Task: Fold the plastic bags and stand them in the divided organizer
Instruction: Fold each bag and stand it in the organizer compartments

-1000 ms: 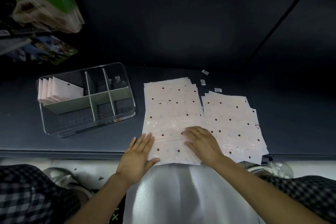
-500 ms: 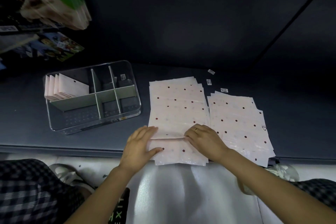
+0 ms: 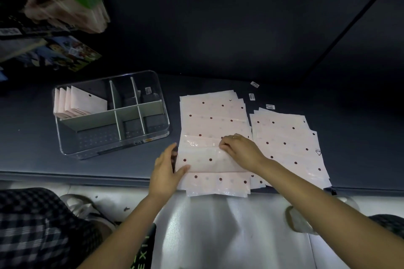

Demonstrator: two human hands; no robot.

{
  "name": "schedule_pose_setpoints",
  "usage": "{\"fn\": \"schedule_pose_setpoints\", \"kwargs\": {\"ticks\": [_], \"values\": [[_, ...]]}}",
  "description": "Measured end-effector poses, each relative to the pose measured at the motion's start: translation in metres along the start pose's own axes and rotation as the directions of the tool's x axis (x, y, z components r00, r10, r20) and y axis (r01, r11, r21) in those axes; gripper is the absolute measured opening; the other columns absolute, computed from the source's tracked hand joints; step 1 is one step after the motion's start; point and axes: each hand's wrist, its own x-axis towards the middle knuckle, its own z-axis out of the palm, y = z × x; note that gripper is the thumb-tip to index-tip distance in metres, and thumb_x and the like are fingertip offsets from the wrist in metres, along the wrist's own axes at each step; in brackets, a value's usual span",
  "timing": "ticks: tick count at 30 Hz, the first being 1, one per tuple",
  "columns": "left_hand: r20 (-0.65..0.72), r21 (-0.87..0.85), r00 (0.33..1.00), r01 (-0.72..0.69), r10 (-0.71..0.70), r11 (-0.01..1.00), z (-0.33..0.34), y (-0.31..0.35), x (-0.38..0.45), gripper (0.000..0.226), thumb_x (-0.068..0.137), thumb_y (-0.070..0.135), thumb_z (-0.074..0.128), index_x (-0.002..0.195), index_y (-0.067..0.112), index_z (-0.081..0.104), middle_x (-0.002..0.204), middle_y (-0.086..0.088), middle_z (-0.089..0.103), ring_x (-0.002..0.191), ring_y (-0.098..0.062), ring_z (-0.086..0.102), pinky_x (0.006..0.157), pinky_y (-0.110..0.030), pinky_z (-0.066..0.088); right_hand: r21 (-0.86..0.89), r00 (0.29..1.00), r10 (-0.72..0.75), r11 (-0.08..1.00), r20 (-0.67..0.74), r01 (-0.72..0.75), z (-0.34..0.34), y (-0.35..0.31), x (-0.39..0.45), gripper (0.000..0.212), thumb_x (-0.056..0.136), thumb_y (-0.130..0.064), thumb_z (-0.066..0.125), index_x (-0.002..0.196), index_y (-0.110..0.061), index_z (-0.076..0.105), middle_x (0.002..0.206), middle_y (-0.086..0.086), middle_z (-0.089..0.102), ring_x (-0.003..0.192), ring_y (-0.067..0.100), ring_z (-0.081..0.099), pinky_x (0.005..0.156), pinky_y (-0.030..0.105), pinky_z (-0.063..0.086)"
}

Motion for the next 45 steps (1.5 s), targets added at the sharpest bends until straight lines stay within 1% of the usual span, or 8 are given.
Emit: {"fn": "schedule_pose_setpoints", "kwargs": {"ticks": [3,7,17,28,32,36,39,45], "values": [[-0.158,0.273,0.942,-0.245,0.295,0.930,0.006,0.006,-0.011,0.058,0.083,0.024,0.071,0.134,0.012,0.047,0.125,-0.007,0.052,0.114,-0.027,0.047,0.094,-0.041,0.043,-0.053,0.999,0.041,0.998,0.030,-0.039,0.007,0.002,0.016,0.023,0.099,-0.021,0.041,0.106,-0.012,0.061,0.106,0.004,0.061,0.107,0.020,0.048,0.080,0.030,0.042],[0.165,0.482,0.776,-0.602,0.608,0.637,0.027,0.008,-0.025,0.056,0.079,0.033,0.073,0.127,0.010,0.057,0.135,-0.008,0.054,0.127,-0.029,0.050,0.104,-0.049,0.041,-0.077,0.995,0.081,0.994,0.059,-0.076,0.014,0.007,0.024,0.022,0.097,-0.017,0.041,0.105,-0.011,0.061,0.109,0.005,0.058,0.109,0.022,0.048,0.080,0.030,0.042],[0.485,0.642,0.808,-0.588,0.333,0.492,0.045,-0.017,-0.028,0.078,0.092,0.065,0.017,0.149,0.020,-0.011,0.155,-0.005,-0.019,0.141,-0.029,-0.021,0.115,-0.047,-0.010,-0.050,0.993,0.073,0.996,0.088,-0.069,0.021,-0.002,0.031,0.034,0.088,-0.033,0.062,0.117,-0.016,0.055,0.121,0.003,0.051,0.115,0.020,0.046,0.088,0.029,0.042],[0.498,0.572,0.791,-0.607,0.354,0.551,0.043,-0.019,-0.025,0.079,0.091,0.063,0.029,0.150,0.024,-0.008,0.155,-0.002,-0.021,0.142,-0.028,-0.022,0.113,-0.047,-0.018,-0.058,0.951,0.139,0.990,0.276,-0.128,0.017,-0.011,0.053,0.021,0.085,-0.023,0.067,0.100,-0.010,0.061,0.100,0.001,0.046,0.107,0.023,0.044,0.089,0.034,0.041],[0.179,0.340,0.884,-0.468,0.432,0.816,0.029,-0.001,-0.025,0.040,0.092,0.041,0.054,0.125,0.019,0.056,0.141,-0.004,0.045,0.135,-0.028,0.034,0.112,-0.042,0.026,0.093,0.955,0.129,0.983,0.268,-0.158,0.008,-0.009,0.045,0.011,0.087,-0.019,0.063,0.090,-0.013,0.054,0.090,0.000,0.048,0.083,0.020,0.046,0.070,0.029,0.037],[-0.246,-0.072,0.962,-0.143,0.122,0.987,0.012,0.032,-0.016,0.012,0.090,0.029,0.061,0.094,0.018,0.060,0.100,0.007,0.054,0.094,-0.015,0.050,0.078,-0.027,0.040,0.519,0.962,0.221,0.810,0.160,-0.273,-0.015,-0.011,0.018,0.022,0.088,-0.021,0.065,0.075,-0.022,0.048,0.063,-0.013,0.044,0.054,0.003,0.040,0.053,0.017,0.032],[0.012,-0.511,0.981,0.174,-0.195,0.842,-0.001,0.059,-0.008,0.009,0.091,0.027,0.061,0.091,0.018,0.062,0.097,0.002,0.063,0.089,-0.015,0.059,0.074,-0.019,0.047,0.818,0.941,0.304,0.496,0.151,-0.292,-0.024,-0.020,-0.009,0.017,0.089,-0.019,0.064,0.076,-0.017,0.053,0.053,-0.016,0.055,0.048,-0.002,0.051,0.048,0.011,0.039],[0.329,-0.680,0.926,0.370,-0.187,0.633,-0.012,0.089,-0.025,0.013,0.088,0.011,0.063,0.094,0.001,0.069,0.074,-0.001,0.070,0.061,-0.006,0.064,0.064,-0.016,0.055,0.934,0.920,0.362,0.253,0.149,-0.251,-0.024,-0.040,-0.047,0.008,0.087,-0.015,0.065,0.083,-0.011,0.059,0.069,0.000,0.062,0.069,0.017,0.060,0.071,0.032,0.050]]}}
